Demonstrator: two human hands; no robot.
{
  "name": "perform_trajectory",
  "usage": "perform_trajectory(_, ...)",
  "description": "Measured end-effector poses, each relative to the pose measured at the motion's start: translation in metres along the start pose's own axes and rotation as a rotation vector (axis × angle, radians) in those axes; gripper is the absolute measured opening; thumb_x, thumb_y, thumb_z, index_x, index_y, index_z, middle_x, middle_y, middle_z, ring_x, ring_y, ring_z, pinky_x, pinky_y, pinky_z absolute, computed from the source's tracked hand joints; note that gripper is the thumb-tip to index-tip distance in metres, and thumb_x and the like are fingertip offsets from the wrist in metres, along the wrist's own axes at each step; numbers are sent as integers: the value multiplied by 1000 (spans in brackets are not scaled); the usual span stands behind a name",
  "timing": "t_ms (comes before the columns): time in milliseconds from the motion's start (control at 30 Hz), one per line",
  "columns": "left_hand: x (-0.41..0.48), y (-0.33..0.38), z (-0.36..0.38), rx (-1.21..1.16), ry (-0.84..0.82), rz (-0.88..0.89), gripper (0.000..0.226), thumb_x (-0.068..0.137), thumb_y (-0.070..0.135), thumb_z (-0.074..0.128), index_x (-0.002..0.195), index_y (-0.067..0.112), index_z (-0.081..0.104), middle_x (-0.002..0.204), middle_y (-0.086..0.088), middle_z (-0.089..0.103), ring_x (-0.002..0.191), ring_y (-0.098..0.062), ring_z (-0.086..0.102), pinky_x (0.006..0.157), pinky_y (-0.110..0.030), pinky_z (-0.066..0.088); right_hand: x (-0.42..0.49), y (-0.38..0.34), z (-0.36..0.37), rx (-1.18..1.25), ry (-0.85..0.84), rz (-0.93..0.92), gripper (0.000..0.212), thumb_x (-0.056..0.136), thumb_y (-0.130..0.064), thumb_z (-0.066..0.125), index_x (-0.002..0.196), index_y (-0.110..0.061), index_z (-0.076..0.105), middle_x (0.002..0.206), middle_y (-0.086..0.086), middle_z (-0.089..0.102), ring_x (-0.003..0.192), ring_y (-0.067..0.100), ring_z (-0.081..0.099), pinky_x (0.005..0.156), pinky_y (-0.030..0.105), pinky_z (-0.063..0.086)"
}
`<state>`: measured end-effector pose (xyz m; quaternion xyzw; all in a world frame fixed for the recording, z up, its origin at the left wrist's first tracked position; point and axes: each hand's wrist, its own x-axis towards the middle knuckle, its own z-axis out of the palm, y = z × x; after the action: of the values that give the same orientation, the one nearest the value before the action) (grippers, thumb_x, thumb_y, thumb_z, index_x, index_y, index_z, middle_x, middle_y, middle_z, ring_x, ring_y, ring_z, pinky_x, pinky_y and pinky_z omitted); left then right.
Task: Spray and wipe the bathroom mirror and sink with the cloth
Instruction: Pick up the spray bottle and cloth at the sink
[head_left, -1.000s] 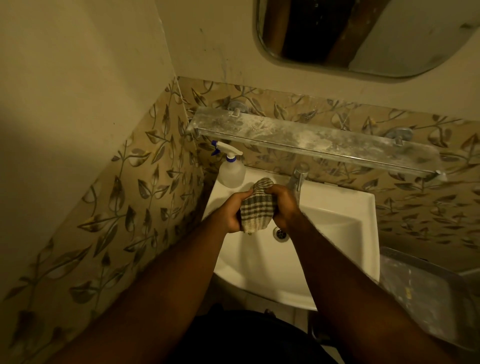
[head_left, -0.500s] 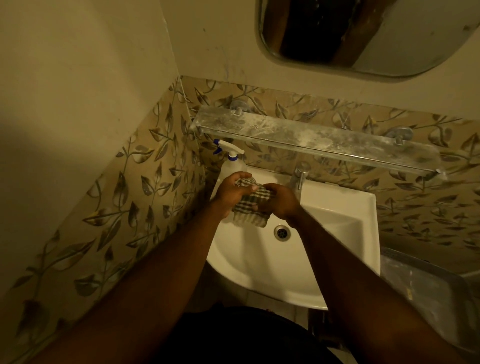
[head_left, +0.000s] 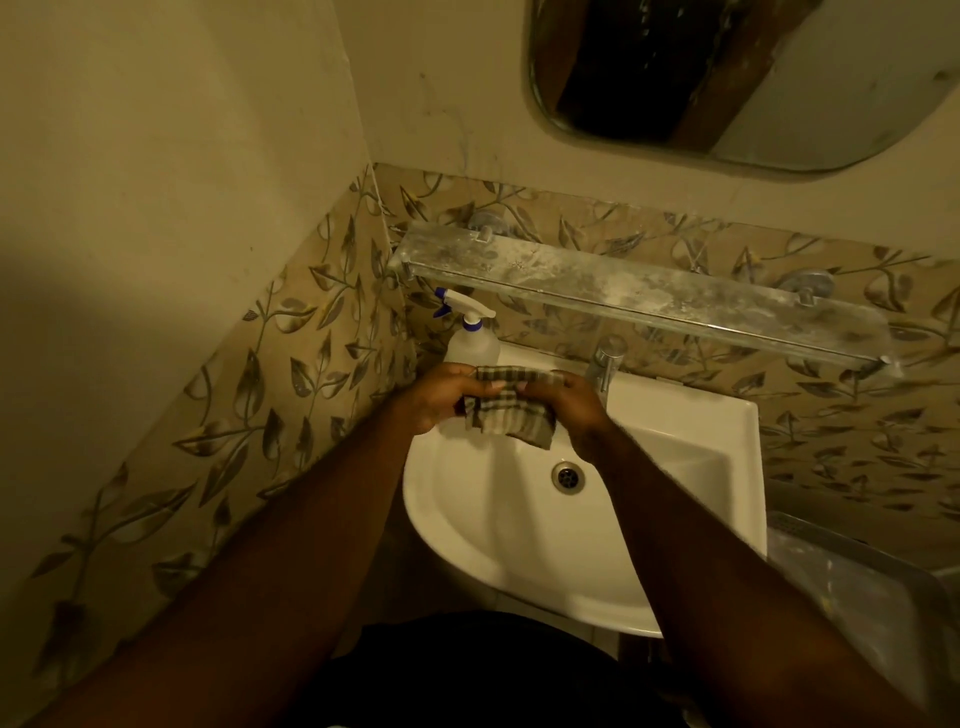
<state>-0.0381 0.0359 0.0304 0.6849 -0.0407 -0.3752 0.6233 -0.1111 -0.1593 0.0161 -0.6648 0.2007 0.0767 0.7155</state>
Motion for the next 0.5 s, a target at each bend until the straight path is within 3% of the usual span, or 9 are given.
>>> perform_trajectory(100,0,3,7,-300,-38,-32,31,90,14,65,120,6,66,113,-14,72,104,-29,68,91,-43,56,-3,-2,5,522,-185,140,56,85,-24,77,133,0,62,128,23,68,117,40,66,103,53,52)
perform_trajectory(233,1,5,21,-461,-6,-11,31,94,17,60,124,9,64,110,-10,73,97,-23,70,78,-36,59,-10,-3,23,892,-99,163,38,93,-11,66,128,3,62,120,21,70,101,28,72,93,36,59)
perform_trajectory(333,2,-1,27,-500,25,-17,25,94,15,60,118,12,66,105,-7,74,94,-21,70,72,-33,60,-11,-4,36,1062,-9,196,42,90,-6,65,131,6,59,114,21,70,95,26,72,86,33,61)
perform_trajectory(400,4,-7,27,-566,59,0,31,94,13,60,125,10,63,112,-10,72,99,-23,70,72,-33,60,-9,-4,44,1115,55,214,38,96,-5,61,132,5,59,114,20,70,97,27,72,83,32,63)
perform_trajectory(500,5,-16,30,-661,99,15,36,94,11,60,130,9,58,116,-14,70,102,-26,70,74,-36,60,-9,-6,55,1075,86,265,29,95,-10,65,123,0,66,117,17,72,105,27,71,96,34,58)
